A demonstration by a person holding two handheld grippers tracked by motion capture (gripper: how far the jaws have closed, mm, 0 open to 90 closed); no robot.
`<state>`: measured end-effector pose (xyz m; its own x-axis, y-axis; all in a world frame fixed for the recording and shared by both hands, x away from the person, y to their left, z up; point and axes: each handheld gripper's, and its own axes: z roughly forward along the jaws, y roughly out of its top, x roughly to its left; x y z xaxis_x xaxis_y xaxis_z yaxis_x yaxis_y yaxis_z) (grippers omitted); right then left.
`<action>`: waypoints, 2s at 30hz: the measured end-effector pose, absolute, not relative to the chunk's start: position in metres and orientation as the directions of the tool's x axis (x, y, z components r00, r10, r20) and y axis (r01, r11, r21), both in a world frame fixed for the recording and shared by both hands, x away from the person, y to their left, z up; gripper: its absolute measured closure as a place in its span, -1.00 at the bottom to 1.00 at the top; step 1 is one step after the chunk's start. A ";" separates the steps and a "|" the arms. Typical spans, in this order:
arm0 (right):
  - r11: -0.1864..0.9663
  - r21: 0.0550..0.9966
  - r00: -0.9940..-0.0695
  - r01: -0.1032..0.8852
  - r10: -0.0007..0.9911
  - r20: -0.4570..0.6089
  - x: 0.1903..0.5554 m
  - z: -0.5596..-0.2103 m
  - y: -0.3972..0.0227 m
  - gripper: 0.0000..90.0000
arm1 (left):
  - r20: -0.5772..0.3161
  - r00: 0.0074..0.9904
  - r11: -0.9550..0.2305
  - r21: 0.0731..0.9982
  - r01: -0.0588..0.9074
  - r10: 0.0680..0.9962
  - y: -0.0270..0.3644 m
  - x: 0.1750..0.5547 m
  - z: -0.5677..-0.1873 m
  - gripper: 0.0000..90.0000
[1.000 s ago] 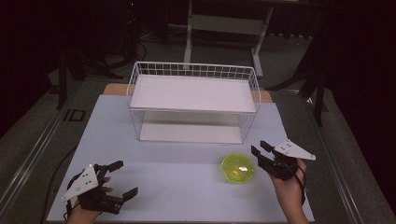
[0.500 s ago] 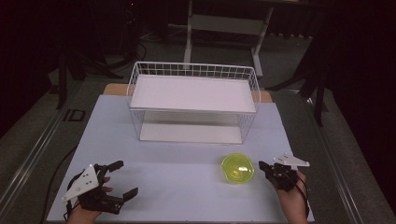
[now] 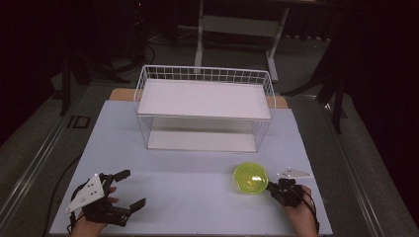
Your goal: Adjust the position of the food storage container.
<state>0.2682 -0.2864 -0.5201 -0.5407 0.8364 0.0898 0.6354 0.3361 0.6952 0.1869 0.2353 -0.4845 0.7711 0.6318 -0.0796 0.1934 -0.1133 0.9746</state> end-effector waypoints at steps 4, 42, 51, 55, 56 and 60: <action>0.355 0.689 -0.564 0.632 0.821 0.094 0.271 -0.520 -0.277 1.00 | -0.081 0.771 -0.113 0.974 0.195 0.632 0.235 0.187 -0.485 -0.97; 0.493 0.662 -0.740 0.564 0.658 0.139 0.292 -0.526 -0.158 1.00 | -0.070 0.776 -0.126 0.974 0.189 0.627 0.234 0.185 -0.484 -0.97; 0.489 0.674 -0.739 0.553 0.661 0.127 0.296 -0.523 -0.148 1.00 | -0.065 0.777 -0.130 0.974 0.186 0.626 0.234 0.185 -0.483 -0.97; 0.471 0.681 -0.726 0.560 0.676 0.129 0.293 -0.521 -0.155 1.00 | -0.062 0.778 -0.133 0.974 0.184 0.625 0.234 0.185 -0.483 -0.97; 0.464 0.683 -0.723 0.565 0.677 0.138 0.292 -0.521 -0.157 1.00 | -0.060 0.779 -0.135 0.974 0.183 0.625 0.234 0.184 -0.483 -0.97; 0.460 0.678 -0.725 0.573 0.670 0.159 0.289 -0.523 -0.158 1.00 | -0.058 0.779 -0.137 0.974 0.182 0.625 0.233 0.184 -0.483 -0.97</action>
<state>0.2890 -0.1581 -0.5231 -0.7254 0.6698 0.1589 0.5731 0.4596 0.6785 0.1841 0.2334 -0.4831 0.7788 0.6246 -0.0575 0.1819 -0.1371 0.9737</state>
